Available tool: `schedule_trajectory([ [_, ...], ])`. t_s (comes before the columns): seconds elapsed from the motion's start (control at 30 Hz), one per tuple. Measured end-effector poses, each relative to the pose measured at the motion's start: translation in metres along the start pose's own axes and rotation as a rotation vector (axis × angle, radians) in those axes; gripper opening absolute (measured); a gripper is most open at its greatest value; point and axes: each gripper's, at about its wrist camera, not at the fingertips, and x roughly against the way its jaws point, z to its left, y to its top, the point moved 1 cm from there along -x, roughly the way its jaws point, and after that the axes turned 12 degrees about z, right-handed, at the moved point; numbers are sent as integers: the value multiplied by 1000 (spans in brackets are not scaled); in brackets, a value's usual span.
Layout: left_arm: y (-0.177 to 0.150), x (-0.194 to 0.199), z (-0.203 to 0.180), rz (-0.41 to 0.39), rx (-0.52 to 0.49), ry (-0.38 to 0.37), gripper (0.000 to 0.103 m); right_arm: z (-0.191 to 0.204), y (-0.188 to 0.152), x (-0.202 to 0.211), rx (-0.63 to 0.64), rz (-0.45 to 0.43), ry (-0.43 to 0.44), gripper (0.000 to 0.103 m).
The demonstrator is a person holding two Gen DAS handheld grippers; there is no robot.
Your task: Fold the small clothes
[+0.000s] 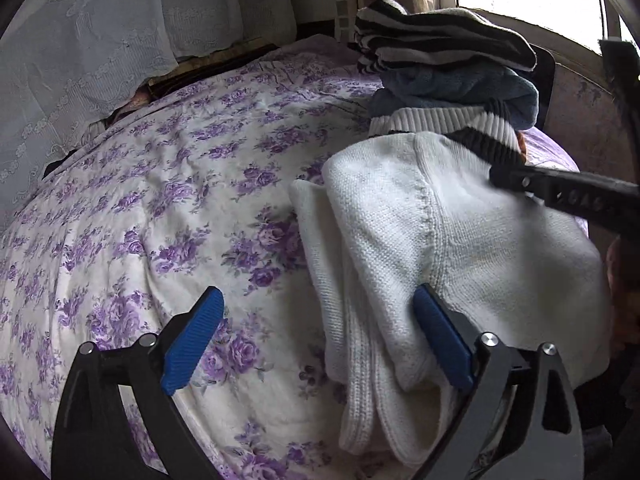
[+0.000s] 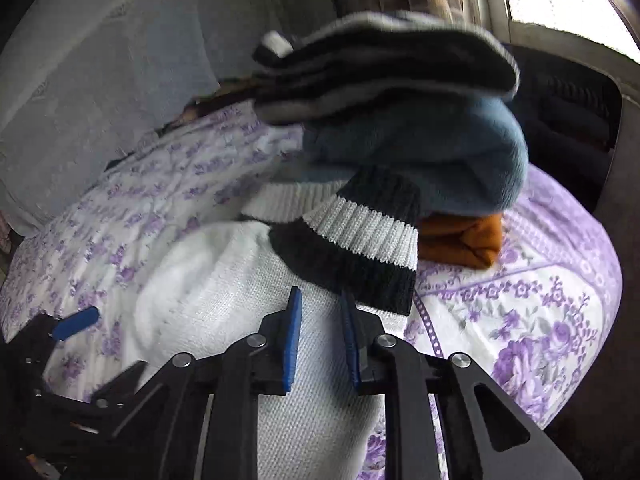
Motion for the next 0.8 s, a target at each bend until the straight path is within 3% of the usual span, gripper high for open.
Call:
schedule_trajectory([
  [0.13,1,-2,2,-1,15,-7,96,-2,-4,4,13,-13,-4,18],
  [0.33,-1,2,2,-17,15,7,96,26,-26,50,90,-74,-8,20],
  [0.47,-4,7,-1,-27,9,17,95,37,-51,43,122,0,1,25],
  [0.53,-6,8,-1,-25,13,18,95,44,-59,42,163,-34,-48,25],
  [0.7,-12,15,0,-27,24,12,95,46,-53,49,137,11,-28,26],
  [0.8,-15,19,-1,-32,23,16,95,48,-59,55,152,27,-22,34],
])
